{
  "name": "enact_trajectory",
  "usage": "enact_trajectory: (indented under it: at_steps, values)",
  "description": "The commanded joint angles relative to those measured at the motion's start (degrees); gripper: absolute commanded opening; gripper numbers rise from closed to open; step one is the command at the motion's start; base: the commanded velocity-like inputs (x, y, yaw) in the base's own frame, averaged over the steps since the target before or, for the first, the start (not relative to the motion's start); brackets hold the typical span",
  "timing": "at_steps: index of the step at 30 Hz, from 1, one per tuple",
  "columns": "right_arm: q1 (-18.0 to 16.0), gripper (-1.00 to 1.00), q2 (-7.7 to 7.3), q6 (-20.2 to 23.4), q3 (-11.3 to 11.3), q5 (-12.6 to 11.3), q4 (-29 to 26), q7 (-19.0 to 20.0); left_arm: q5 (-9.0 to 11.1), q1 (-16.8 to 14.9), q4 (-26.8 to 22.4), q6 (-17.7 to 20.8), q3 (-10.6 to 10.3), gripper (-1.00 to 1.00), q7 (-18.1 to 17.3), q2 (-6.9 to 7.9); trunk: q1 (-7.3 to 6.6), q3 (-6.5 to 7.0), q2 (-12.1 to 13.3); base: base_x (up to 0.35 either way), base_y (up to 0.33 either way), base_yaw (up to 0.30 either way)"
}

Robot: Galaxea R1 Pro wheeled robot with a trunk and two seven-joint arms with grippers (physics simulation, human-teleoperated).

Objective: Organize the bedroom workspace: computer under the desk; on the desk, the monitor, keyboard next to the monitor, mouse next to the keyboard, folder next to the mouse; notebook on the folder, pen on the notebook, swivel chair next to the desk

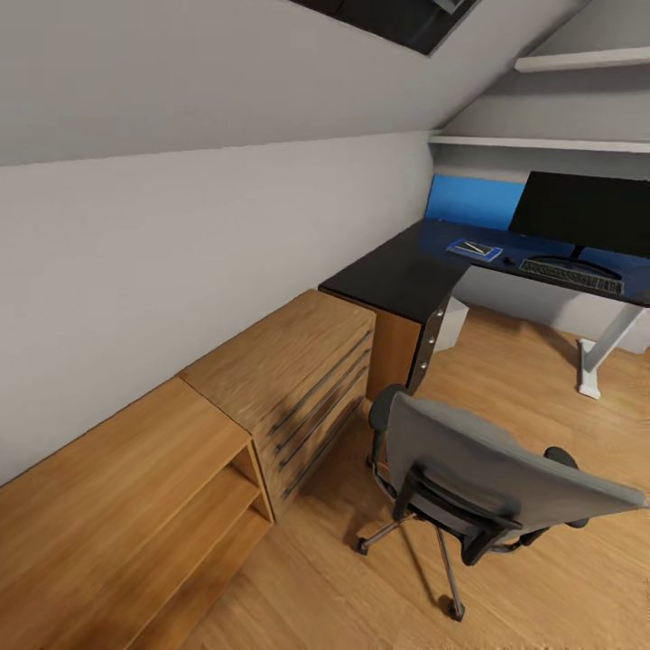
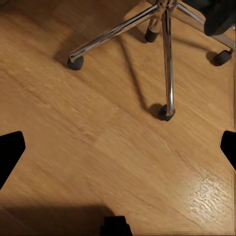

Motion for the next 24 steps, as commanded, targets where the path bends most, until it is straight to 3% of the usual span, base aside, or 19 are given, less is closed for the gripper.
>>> enact_trajectory:
  at_steps: [1, 24]
  values:
    - [-0.1, 1.0, 0.01, -0.1, 0.5, -0.2, 0.0, -0.4, 0.4, 0.0, -0.1, -0.2, -0.5, 1.0, 0.3, 0.02, 0.0, -0.08, 0.0, 0.003, 0.002, -0.271]
    - [-0.1, 1.0, -0.04, -0.1, 0.5, -0.2, 0.0, -0.4, 0.5, 0.0, -0.1, -0.2, -0.5, 1.0, 0.4, 0.11, 0.0, -0.29, 0.0, 0.0, 0.0, -0.286]
